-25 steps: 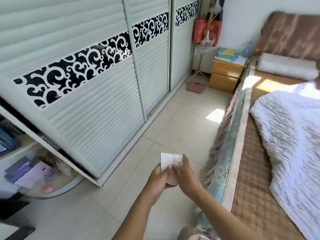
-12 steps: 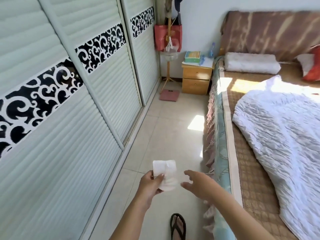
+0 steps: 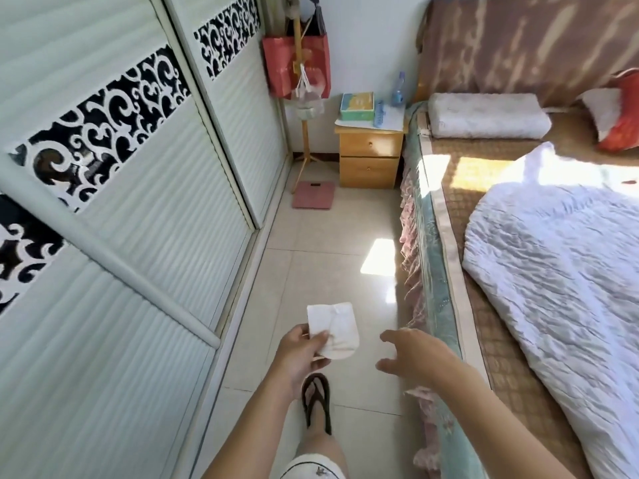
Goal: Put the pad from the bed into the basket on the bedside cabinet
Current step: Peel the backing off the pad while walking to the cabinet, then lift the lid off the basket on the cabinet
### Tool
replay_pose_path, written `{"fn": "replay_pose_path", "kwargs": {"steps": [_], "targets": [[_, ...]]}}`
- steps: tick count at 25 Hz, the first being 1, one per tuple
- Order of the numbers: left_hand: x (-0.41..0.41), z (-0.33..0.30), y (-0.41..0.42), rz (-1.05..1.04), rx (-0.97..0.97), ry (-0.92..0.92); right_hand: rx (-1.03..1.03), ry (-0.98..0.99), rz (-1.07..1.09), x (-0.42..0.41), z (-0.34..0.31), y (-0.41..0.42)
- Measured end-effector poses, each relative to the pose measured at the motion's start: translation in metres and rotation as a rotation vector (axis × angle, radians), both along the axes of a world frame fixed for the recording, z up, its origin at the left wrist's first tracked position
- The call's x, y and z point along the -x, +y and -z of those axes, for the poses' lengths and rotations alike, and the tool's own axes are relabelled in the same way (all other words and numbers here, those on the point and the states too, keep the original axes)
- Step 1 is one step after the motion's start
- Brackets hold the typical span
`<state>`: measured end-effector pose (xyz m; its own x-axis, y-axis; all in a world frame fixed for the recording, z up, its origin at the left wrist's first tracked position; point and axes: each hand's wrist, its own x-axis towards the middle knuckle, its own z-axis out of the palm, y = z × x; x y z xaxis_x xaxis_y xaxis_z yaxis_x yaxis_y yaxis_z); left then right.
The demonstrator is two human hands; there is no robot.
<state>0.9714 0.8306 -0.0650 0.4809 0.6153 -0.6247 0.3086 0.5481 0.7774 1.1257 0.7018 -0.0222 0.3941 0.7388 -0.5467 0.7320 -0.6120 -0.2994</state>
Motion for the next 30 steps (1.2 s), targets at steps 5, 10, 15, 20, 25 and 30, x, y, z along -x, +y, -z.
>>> {"fn": "replay_pose_path", "kwargs": {"steps": [5,10,15,20,25,30], "targets": [[-0.087,0.013,0.109,0.030,-0.003,-0.002,0.029,0.011,0.082,-0.088,0.017,0.093],[-0.181,0.013,0.223,0.115,-0.003,0.012,0.032,-0.052,0.078,-0.173,0.013,0.203],[-0.279,0.014,0.312,0.163,0.015,0.057,0.010,-0.055,0.123,-0.260,0.011,0.289],[-0.389,0.024,0.388,0.146,0.037,0.079,-0.008,-0.013,0.162,-0.374,0.024,0.361],[-0.527,0.024,0.466,0.117,0.083,0.098,-0.049,0.059,0.157,-0.522,0.023,0.437],[-0.643,0.010,0.536,0.178,0.024,0.064,0.012,0.004,0.069,-0.632,0.019,0.513]]}}
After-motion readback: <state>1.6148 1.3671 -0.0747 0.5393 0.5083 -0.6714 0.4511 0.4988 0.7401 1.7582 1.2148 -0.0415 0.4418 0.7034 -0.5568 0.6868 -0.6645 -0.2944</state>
